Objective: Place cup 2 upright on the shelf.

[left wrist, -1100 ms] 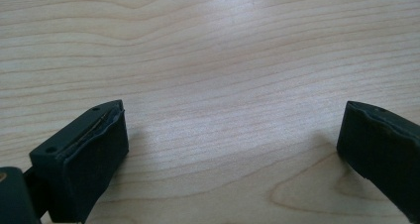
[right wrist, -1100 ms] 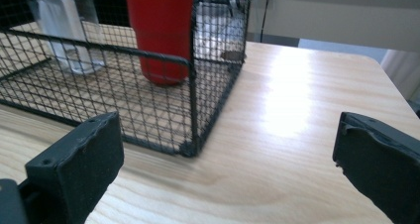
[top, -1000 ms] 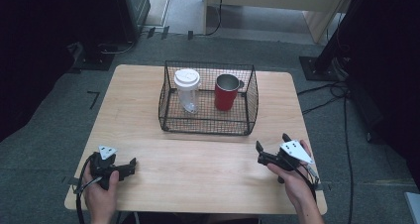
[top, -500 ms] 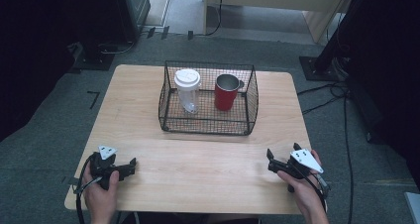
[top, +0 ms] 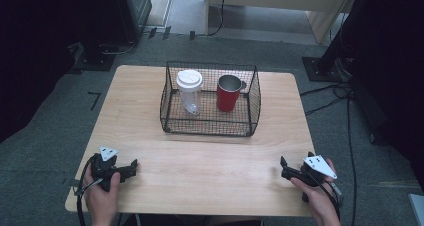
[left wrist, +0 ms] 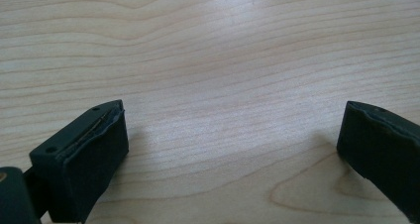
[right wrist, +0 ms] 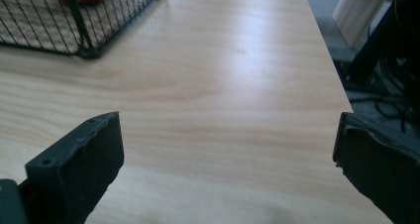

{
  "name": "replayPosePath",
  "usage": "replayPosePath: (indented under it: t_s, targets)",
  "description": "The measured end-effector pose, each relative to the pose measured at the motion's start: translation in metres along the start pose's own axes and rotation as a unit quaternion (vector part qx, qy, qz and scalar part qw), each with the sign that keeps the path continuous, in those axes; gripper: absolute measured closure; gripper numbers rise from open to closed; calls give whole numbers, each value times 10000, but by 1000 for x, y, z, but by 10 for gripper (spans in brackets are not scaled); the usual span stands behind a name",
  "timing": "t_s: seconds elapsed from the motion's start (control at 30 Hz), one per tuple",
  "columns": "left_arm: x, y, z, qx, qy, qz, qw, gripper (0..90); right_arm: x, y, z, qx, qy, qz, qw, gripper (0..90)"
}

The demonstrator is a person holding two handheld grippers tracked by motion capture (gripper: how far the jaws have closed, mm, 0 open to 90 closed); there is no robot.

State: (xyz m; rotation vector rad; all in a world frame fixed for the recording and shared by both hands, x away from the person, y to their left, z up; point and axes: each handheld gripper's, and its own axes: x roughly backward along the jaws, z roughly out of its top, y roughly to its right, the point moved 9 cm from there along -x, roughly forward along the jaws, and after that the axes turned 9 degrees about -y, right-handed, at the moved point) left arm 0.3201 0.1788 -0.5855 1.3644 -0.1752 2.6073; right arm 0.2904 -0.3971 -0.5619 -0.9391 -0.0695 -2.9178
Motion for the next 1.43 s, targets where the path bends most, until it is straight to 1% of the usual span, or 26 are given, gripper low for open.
replayPosePath:
  t_s: [0.17,0.3,0.4,0.47,0.53,0.57,0.6,0.7,0.77,0.83,0.9,1.03,1.43]
  targets:
    - [0,0,0,0,1,1,10000,0,2,10,-11,-149,-406,1,9991,2]
    - [0,0,0,1,1,1,10000,0,3,13,-20,-102,-738,25,9972,19]
    - [0,0,0,3,4,-2,10000,0,2,12,-28,-104,-1118,84,9936,27]
    - [0,0,0,2,4,1,10000,0,1,14,-36,-163,-1439,28,9895,28]
    - [0,0,0,4,6,-1,10000,0,2,15,-37,-263,-1469,63,9888,36]
    - [0,0,0,1,2,-1,10000,0,2,15,-37,-259,-1456,65,9890,43]
    - [0,0,0,4,6,0,10000,0,2,15,-37,-231,-1443,77,9892,57]
    - [0,0,0,0,3,1,10000,0,3,11,-37,-125,-1444,220,9892,57]
    - [0,0,0,1,3,1,10000,0,3,11,-37,-118,-1442,223,9892,56]
    - [0,0,0,3,4,-3,10000,0,5,13,-38,-162,-1436,184,9893,58]
    - [0,0,0,1,2,-2,10000,0,4,16,-38,-284,-1443,42,9891,55]
    - [0,0,0,1,3,-2,10000,0,4,19,-38,-362,-1432,-19,9890,54]
    - [0,0,0,2,3,-2,10000,0,4,19,-38,-371,-1436,-50,9889,53]
